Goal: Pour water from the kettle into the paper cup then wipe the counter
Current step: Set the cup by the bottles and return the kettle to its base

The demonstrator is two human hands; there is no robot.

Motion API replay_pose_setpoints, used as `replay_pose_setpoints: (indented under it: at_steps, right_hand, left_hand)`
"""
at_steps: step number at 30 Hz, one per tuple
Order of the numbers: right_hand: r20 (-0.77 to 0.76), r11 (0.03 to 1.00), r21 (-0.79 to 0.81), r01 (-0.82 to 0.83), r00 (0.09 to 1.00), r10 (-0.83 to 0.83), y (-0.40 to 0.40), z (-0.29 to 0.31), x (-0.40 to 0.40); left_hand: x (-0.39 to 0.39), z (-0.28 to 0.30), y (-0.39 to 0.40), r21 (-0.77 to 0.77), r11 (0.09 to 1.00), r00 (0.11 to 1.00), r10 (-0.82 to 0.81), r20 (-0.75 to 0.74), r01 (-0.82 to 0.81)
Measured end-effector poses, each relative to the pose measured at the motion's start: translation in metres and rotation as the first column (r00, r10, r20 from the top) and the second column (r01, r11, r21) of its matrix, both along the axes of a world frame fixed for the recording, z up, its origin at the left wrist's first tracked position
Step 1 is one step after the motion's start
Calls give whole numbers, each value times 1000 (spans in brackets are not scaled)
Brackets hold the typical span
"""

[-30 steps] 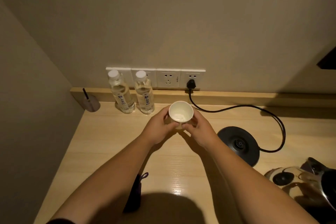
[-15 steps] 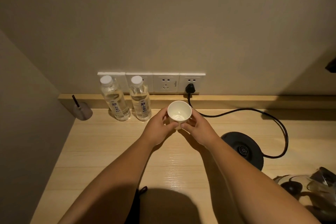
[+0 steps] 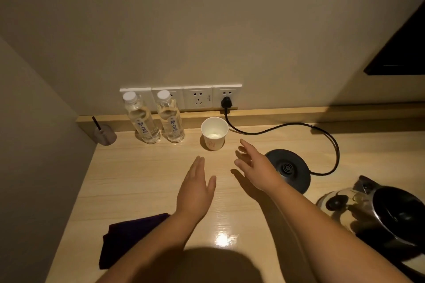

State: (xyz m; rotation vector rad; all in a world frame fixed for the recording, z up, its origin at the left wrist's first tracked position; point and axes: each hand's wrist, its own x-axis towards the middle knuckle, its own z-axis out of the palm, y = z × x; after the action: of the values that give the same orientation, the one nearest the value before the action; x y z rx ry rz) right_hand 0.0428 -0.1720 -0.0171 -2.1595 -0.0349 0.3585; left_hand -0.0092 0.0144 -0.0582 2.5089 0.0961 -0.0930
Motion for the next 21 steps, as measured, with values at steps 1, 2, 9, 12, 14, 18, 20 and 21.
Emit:
replay_pose_setpoints:
  at_steps: [1,2,9,12,14,18,20,21]
  right_hand:
    - [27,1000,-22,-6,1000,6,-6,2,-12]
    - [49,999,-45,-6,999,8,-13,5,-28]
    - [69,990,-125,59,996,-50,-72,15,-145]
    - [92,983,-179,46,995,-30,-96,10,-179]
    - [140,982,-185,35,990,-8,-110,9,-197]
    - [309,971,-237,37,950,39,-132,23,-224]
    - [407,965,-252,71,913,39,-145,37,-233]
    - [455,961,-258,95,890,34,-153,45,-235]
  left_hand:
    - [-16,-3,-6,47,999,1000,-25,1,25]
    - [-32,-5,-14,103,993,998,-61,-13,62]
    - [-100,-9,-64,385,879,959,-246,-142,283]
    - [-112,-14,-74,410,865,956,-235,-178,289]
    - [-118,-20,-77,431,854,954,-230,-190,292]
    - [-121,-25,-77,451,852,964,-222,-149,266]
    - [-122,-26,-78,461,845,962,-228,-147,271]
    - [-122,-27,-78,465,843,963,-230,-141,270]
